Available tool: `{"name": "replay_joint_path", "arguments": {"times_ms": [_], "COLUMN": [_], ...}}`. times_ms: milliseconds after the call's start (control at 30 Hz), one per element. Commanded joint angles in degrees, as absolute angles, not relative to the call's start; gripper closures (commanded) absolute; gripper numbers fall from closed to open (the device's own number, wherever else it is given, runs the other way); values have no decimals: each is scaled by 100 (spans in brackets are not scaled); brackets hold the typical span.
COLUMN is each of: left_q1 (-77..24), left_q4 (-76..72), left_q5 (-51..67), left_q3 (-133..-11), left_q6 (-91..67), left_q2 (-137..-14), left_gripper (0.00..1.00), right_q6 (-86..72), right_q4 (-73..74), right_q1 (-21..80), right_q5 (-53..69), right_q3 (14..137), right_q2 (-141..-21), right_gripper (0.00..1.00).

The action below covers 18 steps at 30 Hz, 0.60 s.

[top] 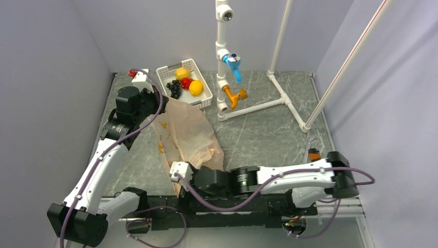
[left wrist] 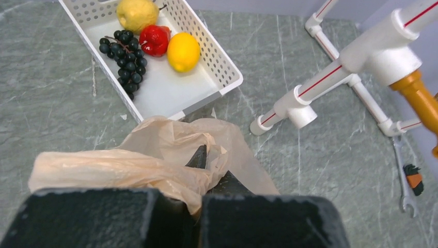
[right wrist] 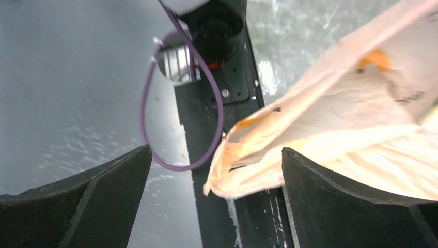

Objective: Take the fake fruits out of the plastic bag

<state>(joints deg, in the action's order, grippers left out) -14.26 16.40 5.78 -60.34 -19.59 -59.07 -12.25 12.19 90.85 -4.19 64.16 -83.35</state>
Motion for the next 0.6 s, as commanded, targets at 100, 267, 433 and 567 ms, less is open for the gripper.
{"name": "replay_joint_path", "arguments": {"times_ms": [100,267,433,567], "left_q1": [-1335,-1263,-1224,-1213], "left_q4": [1342,1349,1362,1384], "left_q5": [1155,1136,1212,1233], "left_q3": [-6012,-5863,-5863,-5790], "left_q6": [-1430,-1522,-1535,-1529], "left_q2": [-5673,-5556,-5539,-5503], "left_gripper": [100,100,100,100], "right_q6": [-2195,-2888,-2948,-2448], "right_q4": [1231,1395,1676,2008], "right_q1": [9003,8550,8173,8101], "right_q5": [-2082,-3393,-3663,-4101], "right_q3": [6556,6701,7285,8101], "right_q2": [-7285,-7504,-8314,-9348], "right_gripper": [0,0,0,0]}}
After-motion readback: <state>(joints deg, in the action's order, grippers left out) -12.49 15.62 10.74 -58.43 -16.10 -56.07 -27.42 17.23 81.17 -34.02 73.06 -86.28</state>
